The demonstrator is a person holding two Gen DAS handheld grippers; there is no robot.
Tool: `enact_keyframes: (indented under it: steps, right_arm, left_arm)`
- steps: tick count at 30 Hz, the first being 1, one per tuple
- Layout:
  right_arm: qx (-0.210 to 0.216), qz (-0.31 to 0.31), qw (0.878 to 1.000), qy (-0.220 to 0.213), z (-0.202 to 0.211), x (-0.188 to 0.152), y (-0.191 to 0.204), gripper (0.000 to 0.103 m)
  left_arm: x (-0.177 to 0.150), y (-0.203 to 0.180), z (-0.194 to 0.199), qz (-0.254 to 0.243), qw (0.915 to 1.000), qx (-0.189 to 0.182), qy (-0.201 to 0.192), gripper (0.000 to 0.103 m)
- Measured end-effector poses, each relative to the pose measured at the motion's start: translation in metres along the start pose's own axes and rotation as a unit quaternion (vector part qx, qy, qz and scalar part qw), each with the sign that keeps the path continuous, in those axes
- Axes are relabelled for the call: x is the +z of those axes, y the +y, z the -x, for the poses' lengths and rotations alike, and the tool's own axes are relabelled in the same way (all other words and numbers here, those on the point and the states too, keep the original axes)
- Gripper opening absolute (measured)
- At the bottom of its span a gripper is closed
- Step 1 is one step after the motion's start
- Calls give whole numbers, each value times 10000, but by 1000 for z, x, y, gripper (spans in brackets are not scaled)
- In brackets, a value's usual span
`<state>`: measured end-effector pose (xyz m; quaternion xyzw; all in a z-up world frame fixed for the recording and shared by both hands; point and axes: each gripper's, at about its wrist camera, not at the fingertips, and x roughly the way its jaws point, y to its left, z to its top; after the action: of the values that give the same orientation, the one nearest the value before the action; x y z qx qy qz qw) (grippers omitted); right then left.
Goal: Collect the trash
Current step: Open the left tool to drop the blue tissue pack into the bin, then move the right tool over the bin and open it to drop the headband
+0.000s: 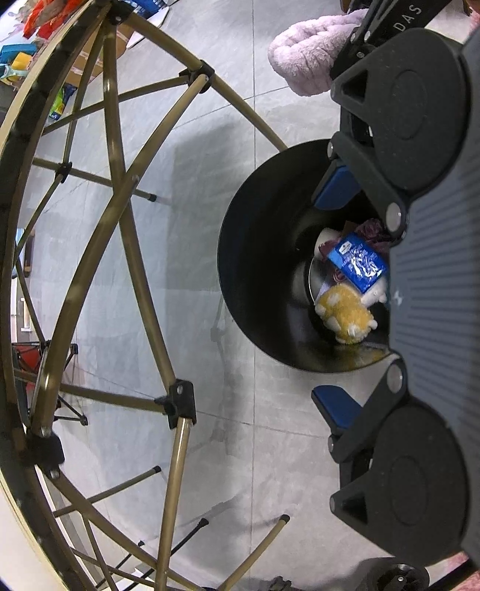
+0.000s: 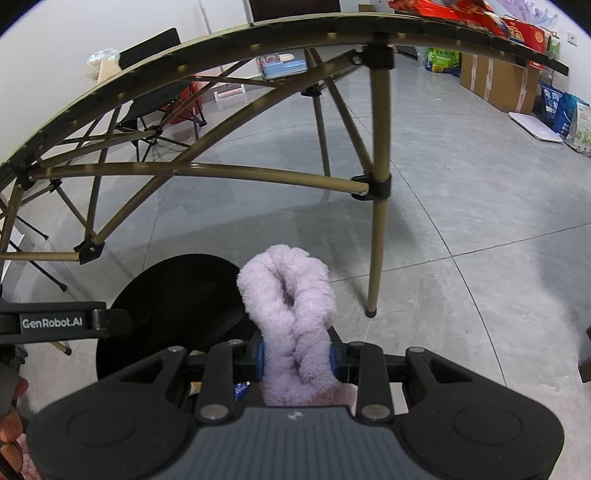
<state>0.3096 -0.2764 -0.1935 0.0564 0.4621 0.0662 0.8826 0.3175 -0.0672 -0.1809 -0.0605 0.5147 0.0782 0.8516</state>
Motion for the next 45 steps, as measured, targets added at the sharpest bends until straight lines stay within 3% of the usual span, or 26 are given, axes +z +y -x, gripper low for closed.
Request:
enact_keyframes:
  steps: [45]
  right_arm:
    - [242, 813, 9958, 356, -33, 0, 126, 30]
  left_arm:
    - [-8, 139, 25, 938, 9952, 246, -107, 103]
